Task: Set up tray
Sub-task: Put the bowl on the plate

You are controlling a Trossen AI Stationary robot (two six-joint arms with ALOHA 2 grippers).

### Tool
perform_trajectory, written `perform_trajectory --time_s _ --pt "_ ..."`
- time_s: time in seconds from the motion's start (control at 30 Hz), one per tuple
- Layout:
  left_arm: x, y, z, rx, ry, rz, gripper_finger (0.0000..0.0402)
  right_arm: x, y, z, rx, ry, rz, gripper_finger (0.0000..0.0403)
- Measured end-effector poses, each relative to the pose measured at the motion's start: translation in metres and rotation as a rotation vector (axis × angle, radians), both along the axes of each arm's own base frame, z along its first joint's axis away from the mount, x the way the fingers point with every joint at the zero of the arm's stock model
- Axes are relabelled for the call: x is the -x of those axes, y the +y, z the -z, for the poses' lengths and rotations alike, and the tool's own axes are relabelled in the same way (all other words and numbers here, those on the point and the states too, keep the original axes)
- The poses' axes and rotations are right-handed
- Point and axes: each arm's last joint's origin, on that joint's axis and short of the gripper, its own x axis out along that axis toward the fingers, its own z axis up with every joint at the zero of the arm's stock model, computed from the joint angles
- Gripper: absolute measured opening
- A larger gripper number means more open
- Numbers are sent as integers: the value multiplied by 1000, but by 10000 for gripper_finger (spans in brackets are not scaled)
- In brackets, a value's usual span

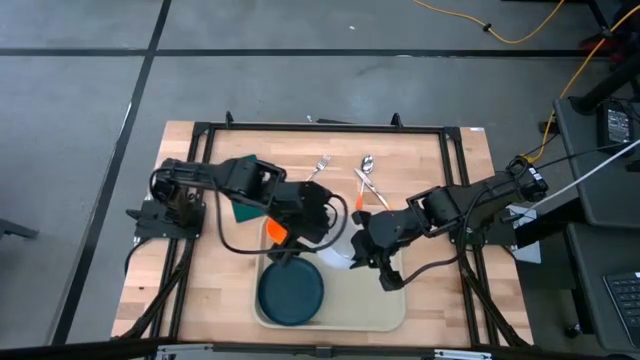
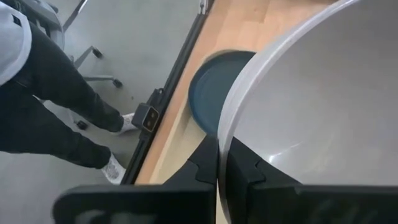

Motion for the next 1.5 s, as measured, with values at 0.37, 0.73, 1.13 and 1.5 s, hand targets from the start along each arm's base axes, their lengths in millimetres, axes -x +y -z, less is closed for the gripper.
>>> perform_trajectory --time_s 0.37,0.73,1.13,1.5 --pt "-8 5 6 71 38 9 92 2 0 -1 14 9 -14 11" --pt "-4 -4 6 142 69 48 5 9 -5 -42 40 -102 2 39" --pt "13 -19 15 84 235 -4 2 28 -16 -78 89 -128 79 89" --pt "36 -85 41 34 352 -50 2 46 -38 -82 406 -85 490 87"
